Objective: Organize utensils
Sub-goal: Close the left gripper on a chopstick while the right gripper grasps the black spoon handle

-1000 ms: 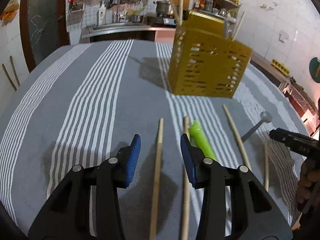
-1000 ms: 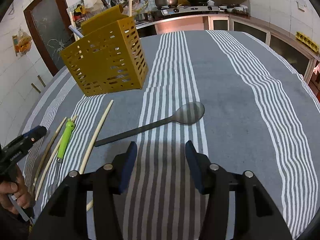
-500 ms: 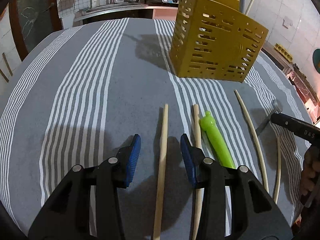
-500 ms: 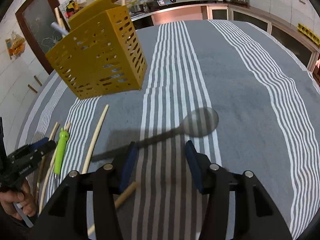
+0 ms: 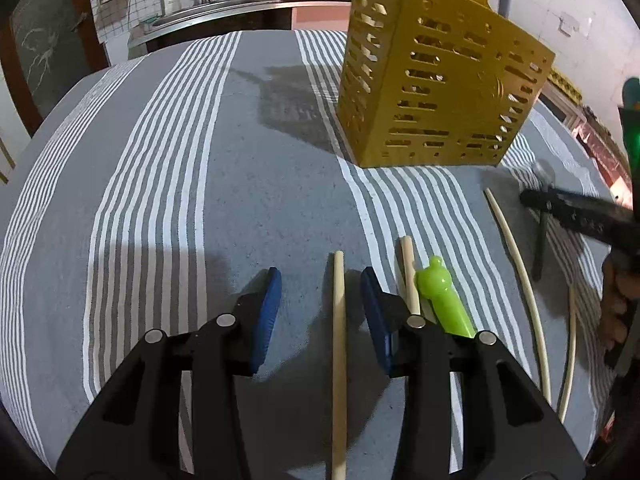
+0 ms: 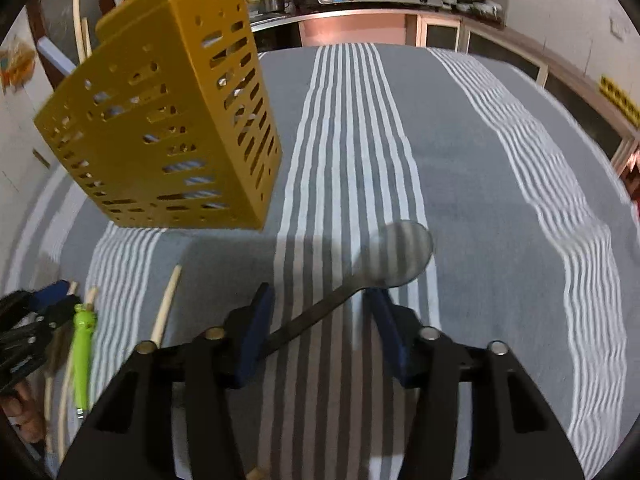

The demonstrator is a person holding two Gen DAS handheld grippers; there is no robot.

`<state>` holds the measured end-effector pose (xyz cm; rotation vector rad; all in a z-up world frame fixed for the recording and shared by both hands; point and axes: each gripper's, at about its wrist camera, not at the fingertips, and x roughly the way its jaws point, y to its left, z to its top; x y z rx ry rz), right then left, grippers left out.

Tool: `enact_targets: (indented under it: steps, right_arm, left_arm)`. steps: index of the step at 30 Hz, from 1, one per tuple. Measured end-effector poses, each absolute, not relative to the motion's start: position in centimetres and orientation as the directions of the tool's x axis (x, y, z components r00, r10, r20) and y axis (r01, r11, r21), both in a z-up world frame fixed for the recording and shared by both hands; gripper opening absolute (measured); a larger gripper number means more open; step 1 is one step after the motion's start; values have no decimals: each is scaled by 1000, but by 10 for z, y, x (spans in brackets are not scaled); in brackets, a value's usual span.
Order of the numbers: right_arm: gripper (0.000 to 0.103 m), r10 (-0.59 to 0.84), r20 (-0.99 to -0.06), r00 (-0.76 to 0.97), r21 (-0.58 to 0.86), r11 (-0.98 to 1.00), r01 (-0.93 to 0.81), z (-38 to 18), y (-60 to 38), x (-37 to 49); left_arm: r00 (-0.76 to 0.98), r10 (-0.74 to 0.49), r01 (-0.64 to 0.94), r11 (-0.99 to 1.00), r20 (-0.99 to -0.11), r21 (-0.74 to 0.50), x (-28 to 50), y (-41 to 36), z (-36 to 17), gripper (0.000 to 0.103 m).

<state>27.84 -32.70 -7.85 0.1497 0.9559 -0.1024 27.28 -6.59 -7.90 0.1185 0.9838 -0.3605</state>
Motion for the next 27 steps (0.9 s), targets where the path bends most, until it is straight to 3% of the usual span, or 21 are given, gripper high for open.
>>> enact_targets:
  steps: [4, 8, 11, 12, 16, 23, 26, 27]
  right_arm:
    - [20, 1, -820, 572, 93, 987, 131, -77, -333, 280]
    - [14, 17, -822, 569, 103, 987, 119, -75, -337, 277]
    - [12, 25, -822, 569, 111, 987, 117, -77, -340, 276]
    - [11, 27, -822, 569, 111, 987, 113, -76, -340, 276]
    - [4, 39, -824, 566, 114, 989, 98, -76, -338, 270]
    - [3, 38, -831, 555, 98, 992, 79, -74, -336, 255]
    - [4, 40, -836, 547, 97, 992, 76, -75, -337, 252]
    - [4, 41, -838, 544, 98, 992, 76, -76, -339, 253]
  left_arm:
    - [488, -248, 381, 923, -837, -51, 264, -69, -78, 35]
    - [489, -230, 405, 914, -842, -15, 261, -73, -80, 32]
    - [509, -207, 390, 921, -835, 9, 268, -75, -82, 16]
    - [514, -198, 381, 924, -834, 15, 271, -75, -82, 5]
    - [509, -213, 352, 936, -834, -24, 284, -74, -81, 4]
    - [515, -228, 289, 954, -826, -83, 305, -68, -78, 4]
    - [516, -207, 286, 956, -831, -61, 306, -70, -77, 6]
    - [517, -198, 292, 955, -833, -46, 304, -71, -76, 13]
